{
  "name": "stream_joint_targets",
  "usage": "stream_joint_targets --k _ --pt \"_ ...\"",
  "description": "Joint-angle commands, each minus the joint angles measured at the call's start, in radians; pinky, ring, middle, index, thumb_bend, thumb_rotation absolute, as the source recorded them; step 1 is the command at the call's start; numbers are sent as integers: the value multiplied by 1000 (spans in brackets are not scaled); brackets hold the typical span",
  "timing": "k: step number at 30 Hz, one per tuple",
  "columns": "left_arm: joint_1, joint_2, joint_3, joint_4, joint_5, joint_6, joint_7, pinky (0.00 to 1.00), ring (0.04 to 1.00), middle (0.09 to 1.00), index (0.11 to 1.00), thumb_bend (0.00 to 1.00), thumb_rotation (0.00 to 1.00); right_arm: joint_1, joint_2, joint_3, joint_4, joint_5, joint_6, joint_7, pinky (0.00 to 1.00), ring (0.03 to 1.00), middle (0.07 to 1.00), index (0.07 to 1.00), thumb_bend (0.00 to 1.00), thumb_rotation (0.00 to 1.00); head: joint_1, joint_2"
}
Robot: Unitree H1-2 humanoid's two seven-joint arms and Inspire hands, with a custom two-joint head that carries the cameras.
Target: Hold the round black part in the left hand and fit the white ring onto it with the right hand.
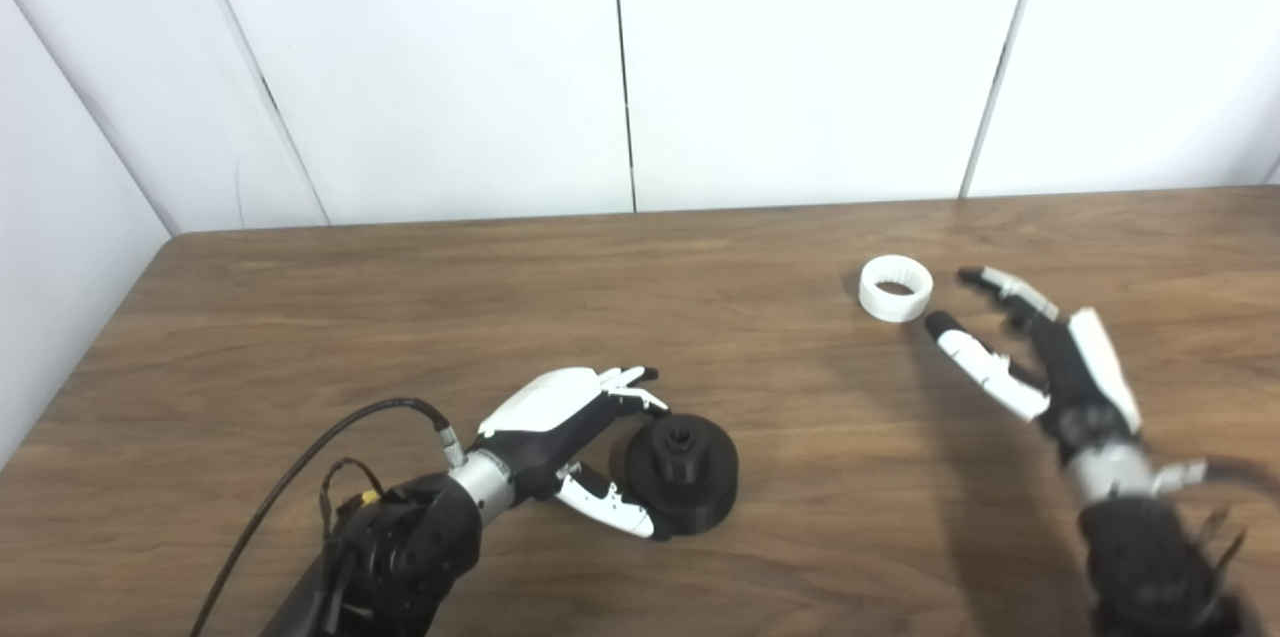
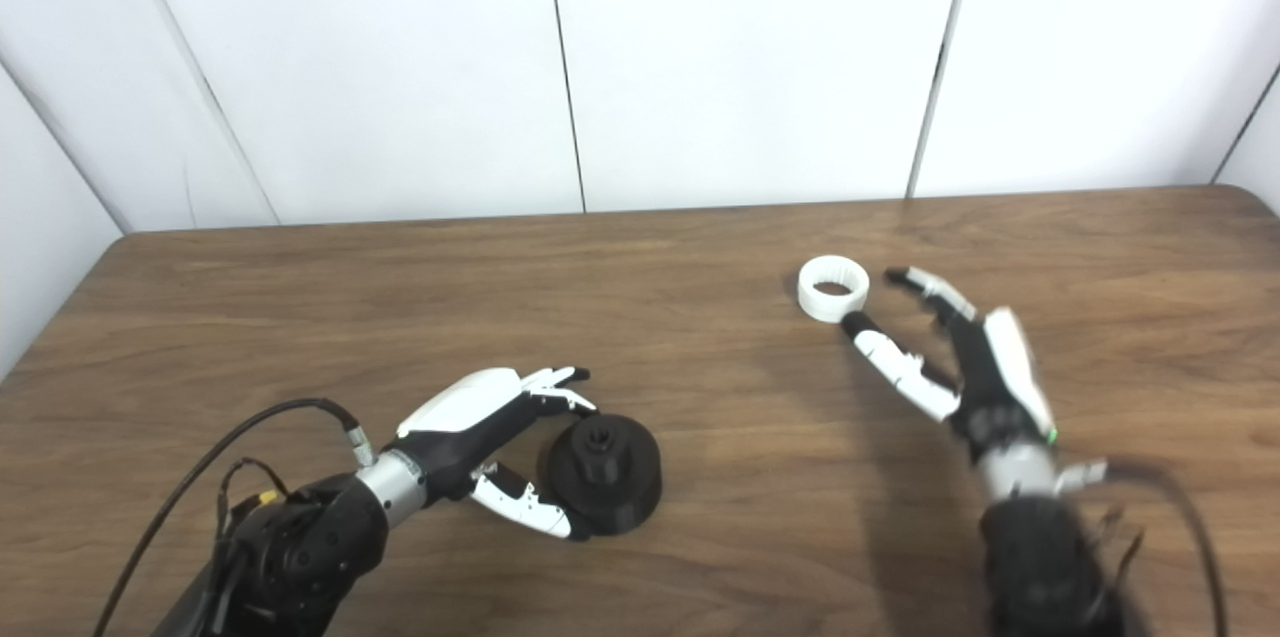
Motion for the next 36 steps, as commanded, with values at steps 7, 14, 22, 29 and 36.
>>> stream_joint_targets --k 7,14,22,29,36 --pt "-13 1 4 11 0 3 -6 952 1000 993 767 993 388 -207 -138 60 75 -97 -2 143 878 964 902 739 910 252 -1 -1" --pt "-11 0 7 15 -3 -2 -4 941 1000 993 767 999 394 -267 -142 90 154 -115 -22 185 943 970 909 705 914 243 -2 -4" --pt "-12 1 7 19 -3 -6 -7 947 1000 994 769 998 397 -323 -130 119 270 -129 -68 176 961 970 910 679 910 215 -6 -10" --pt "-15 -1 5 17 0 0 -11 948 1000 995 771 999 392 -351 -123 138 351 -133 -99 170 989 990 923 687 891 227 -8 -12" --pt "-14 -1 3 16 0 -2 -12 950 1000 998 772 996 393 -383 -114 138 415 -127 -129 150 960 994 933 692 875 240 -9 -15"
